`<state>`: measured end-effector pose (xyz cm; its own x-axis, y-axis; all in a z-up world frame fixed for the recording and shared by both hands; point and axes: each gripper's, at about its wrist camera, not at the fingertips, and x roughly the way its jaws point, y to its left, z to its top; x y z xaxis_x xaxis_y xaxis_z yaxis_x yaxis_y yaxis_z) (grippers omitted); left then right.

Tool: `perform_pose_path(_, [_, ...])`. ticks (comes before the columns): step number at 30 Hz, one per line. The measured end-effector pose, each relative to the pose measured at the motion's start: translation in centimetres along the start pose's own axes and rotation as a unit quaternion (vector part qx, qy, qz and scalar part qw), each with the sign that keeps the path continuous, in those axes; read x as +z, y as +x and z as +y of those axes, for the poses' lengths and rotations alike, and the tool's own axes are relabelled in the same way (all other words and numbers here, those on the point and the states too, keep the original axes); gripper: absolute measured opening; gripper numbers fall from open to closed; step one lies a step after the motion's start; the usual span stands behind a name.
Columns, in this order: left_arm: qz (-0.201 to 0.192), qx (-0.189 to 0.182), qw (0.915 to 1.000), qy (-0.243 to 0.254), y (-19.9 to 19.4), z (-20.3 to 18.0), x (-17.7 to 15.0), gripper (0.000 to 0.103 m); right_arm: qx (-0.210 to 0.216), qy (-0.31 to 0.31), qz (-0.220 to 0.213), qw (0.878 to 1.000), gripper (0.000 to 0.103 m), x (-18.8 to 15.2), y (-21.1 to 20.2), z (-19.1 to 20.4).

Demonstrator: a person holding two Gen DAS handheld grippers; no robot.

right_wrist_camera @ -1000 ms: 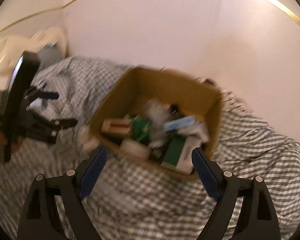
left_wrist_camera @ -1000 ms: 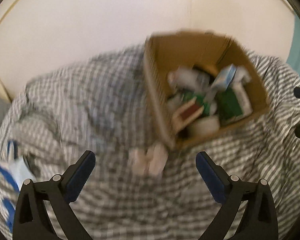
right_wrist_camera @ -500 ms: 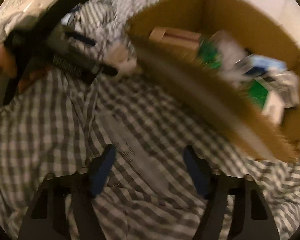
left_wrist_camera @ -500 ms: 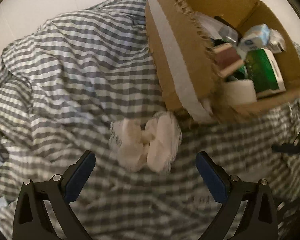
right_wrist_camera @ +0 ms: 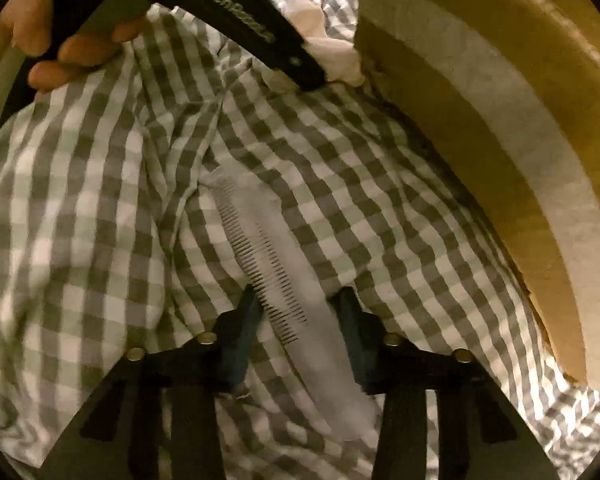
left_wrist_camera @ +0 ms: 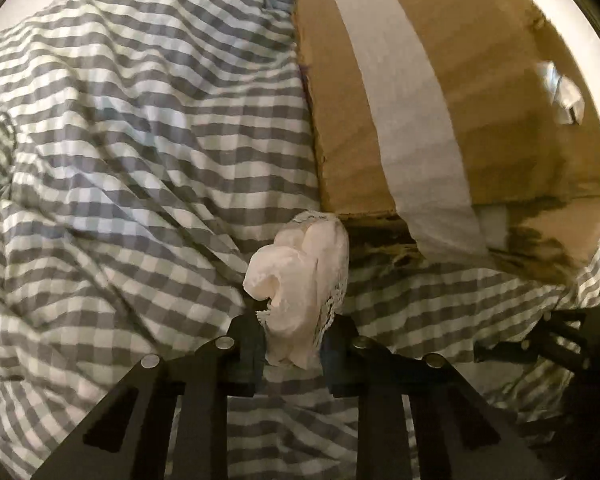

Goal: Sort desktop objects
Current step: 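Grasp the lace cloth with the left tool while the right tool grasps the white comb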

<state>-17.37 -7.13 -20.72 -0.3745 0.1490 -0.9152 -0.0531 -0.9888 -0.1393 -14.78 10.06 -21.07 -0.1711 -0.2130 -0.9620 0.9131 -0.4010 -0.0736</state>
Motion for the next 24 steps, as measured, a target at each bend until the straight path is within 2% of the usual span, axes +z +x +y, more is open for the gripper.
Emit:
perform_pose_path(3, [-0.018, -0.005, 0.9998, 0.002, -1.9, -0.2, -0.8, 0.019, -0.019, 0.011, 0.010, 1.000, 0.031, 0.1, -1.5, 0.8])
perform_pose_path(9, [-0.048, -0.013, 0.9987, 0.004, -6.5, -0.1, -3.3, 0.018, -0.023, 0.058, -0.013, 0.998, 0.025, -0.2, -6.0, 1.1])
perform_pose_path(11, [-0.058, -0.012, 0.9982, 0.003, -8.2, 0.0, -4.3, 0.018, -0.028, 0.076, -0.028, 0.996, 0.018, -0.6, -7.9, 1.1])
perform_pose_path(12, [-0.064, -0.011, 0.9979, 0.006, -8.9, 0.0, -4.8, 0.018, -0.030, 0.084, -0.033, 0.996, 0.008, -0.7, -8.7, 1.0])
perform_pose_path(13, [-0.069, -0.011, 0.9975, 0.008, -9.6, 0.0, -5.1, 0.017, -0.033, 0.091, -0.039, 0.995, 0.004, -0.9, -9.5, 1.0])
perform_pose_path(19, [-0.092, -0.019, 0.9955, 0.013, -12.5, -1.0, -5.0, 0.017, -0.056, 0.135, -0.078, 0.986, 0.004, -1.5, -14.1, 0.6])
perform_pose_path(22, [-0.104, -0.022, 0.9940, 0.025, -13.4, -2.5, -4.2, 0.017, -0.053, 0.151, -0.096, 0.982, 0.004, -1.3, -15.1, 0.1])
perform_pose_path(24, [-0.111, -0.021, 0.9930, 0.035, -14.0, -3.0, -4.1, 0.017, -0.054, 0.154, -0.098, 0.982, 0.004, -1.0, -14.4, 0.0])
